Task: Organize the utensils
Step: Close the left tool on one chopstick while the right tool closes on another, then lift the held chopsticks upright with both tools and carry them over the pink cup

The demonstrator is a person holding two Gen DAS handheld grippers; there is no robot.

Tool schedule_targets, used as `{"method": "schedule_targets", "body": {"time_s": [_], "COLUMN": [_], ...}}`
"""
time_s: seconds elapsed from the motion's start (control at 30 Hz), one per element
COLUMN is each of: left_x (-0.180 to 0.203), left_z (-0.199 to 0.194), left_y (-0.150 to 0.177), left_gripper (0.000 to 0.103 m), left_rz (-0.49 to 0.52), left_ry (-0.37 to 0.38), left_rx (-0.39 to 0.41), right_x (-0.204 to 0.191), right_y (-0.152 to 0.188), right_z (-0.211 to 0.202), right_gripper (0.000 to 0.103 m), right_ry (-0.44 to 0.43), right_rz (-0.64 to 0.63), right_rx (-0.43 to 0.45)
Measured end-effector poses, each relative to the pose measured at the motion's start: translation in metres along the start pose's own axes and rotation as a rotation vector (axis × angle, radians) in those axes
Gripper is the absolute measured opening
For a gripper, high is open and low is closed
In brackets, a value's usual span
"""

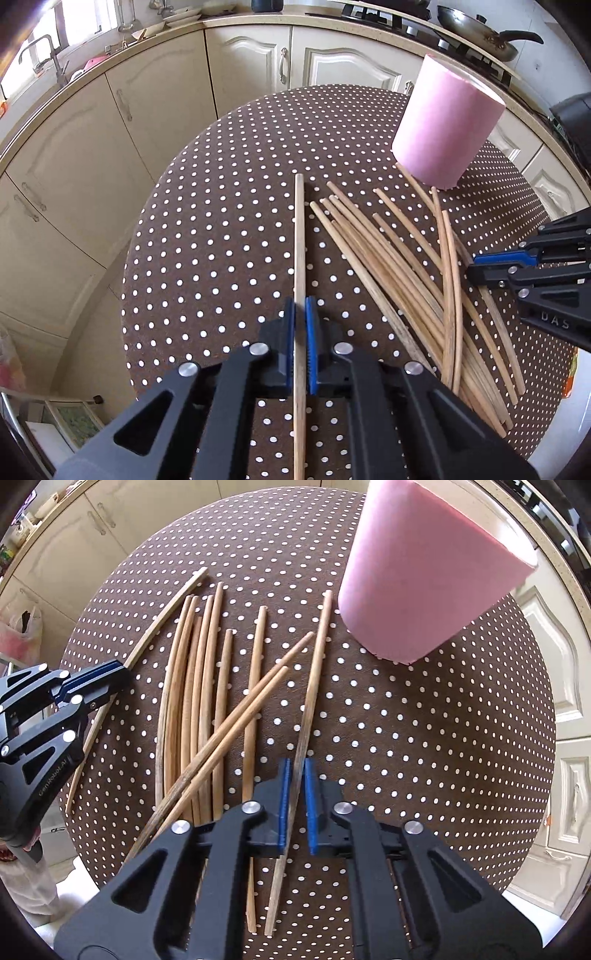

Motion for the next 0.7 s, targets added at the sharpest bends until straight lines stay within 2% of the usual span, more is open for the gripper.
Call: {"method": "schedule_targets", "body": {"time_s": [0.13, 0.2, 0.37, 0.5, 0.6, 0.7], "left_x": [-0.011, -0.021, -0.03, -0.031, -0.023, -0.01], "left_z": [0.0, -0.002, -0.016, -0.033, -0.052, -0.067], "left_y": [0.008, 0.013, 0.023, 0.023, 0.02, 0.012], "left_gripper": [0.006, 0.006, 0.006, 0.006, 0.006, 0.006], "left_rz": [-0.042, -0.068, -0.097, -0.106, -0.093, -0.088], "left_ry": [0.038, 0.08, 0.109, 0.14, 0.146, 0.189], "left_rx": [0.01, 0.015, 0.066, 0.124, 0.188, 0.233], "right_x": [0.012, 0.017, 0.037, 0.053, 0.059, 0.067], "right_y": [0.013, 0.017, 0.056, 0.069, 0.08, 0.092], "right_z": [-0.003, -0.006, -0.012, -0.028, -0.041, -0.062], "right_gripper": [0.005, 0.005, 0.005, 0.005, 0.005, 0.006], "right_ry": [-0.02, -0.024, -0.068, -0.104, -0.1, -0.114], "right_rz": [0.021, 0.032, 0.083, 0.133, 0.138, 0.148], "right_rx": [0.026, 0.046, 0.104, 0.173, 0.226, 0.306]}}
Point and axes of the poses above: each gripper's, at about its wrist camera, not at the fingertips, and z roughly the way its jaws point, x to its right, y to its underside, the point moved 1 cm from there along z, roughly the way its jaws point, and after that the axes turned 3 degrees about x, right-handed, at the moved point
